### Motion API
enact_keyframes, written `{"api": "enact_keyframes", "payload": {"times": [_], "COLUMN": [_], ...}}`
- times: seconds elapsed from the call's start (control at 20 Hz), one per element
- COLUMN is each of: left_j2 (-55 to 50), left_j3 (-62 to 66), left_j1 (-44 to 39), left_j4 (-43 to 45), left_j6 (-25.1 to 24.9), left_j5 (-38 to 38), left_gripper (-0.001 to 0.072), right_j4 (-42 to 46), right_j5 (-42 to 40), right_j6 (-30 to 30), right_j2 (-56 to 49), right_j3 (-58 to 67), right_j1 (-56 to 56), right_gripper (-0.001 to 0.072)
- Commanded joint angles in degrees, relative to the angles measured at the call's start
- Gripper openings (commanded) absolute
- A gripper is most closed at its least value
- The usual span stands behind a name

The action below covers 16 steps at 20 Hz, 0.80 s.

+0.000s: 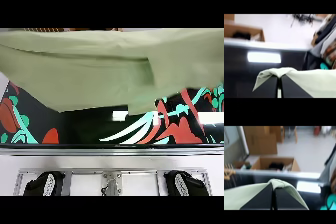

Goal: Fold the clothes and pants, and hang the long-sleeved shirts on hangers.

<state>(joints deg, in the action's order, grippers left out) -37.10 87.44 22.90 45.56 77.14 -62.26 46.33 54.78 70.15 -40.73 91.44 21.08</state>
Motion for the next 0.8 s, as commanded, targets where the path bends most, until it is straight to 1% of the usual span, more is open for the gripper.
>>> {"api": "enact_keyframes", "payload": {"times": [0.0, 0.2, 0.3, 0.4, 0.5, 0.6, 0.7, 0.75], "left_j2": [7.76, 8.74, 6.38, 1.57, -3.91, -10.45, -17.97, -22.43], "left_j3": [4.72, 8.68, 9.01, 8.02, 3.78, -1.90, -6.88, -9.09], "left_j1": [0.09, 0.09, 0.09, 0.07, 0.04, -1.49, -3.89, -5.57], "left_j4": [0.09, 7.04, 7.08, 6.60, 5.25, 5.57, 5.95, 5.97], "left_j6": [3.58, 10.38, 11.45, 12.28, 12.55, 12.41, 11.89, 10.67], "left_j5": [3.15, 3.69, 2.23, -2.40, -5.27, -5.68, -5.55, -4.68], "left_gripper": [0.0006, 0.0006, 0.0006, 0.0006, 0.0007, 0.0006, 0.0006, 0.0006], "right_j4": [2.23, 12.59, 14.97, 14.93, 14.95, 15.04, 15.74, 17.66], "right_j5": [-2.45, -0.76, 3.30, 9.20, 15.85, 21.35, 24.17, 24.39], "right_j6": [4.04, 12.52, 15.78, 18.29, 19.17, 19.21, 19.15, 19.04], "right_j2": [6.58, 9.27, 8.59, 5.75, 0.68, -6.51, -15.54, -20.74], "right_j3": [3.04, 3.08, 3.08, 3.06, 3.02, 2.03, 0.28, -0.39], "right_j1": [0.02, 0.02, 0.02, -0.04, -0.07, -0.66, -3.48, -5.84], "right_gripper": [0.0011, 0.0011, 0.0011, 0.0011, 0.0011, 0.0011, 0.0011, 0.0011]}}
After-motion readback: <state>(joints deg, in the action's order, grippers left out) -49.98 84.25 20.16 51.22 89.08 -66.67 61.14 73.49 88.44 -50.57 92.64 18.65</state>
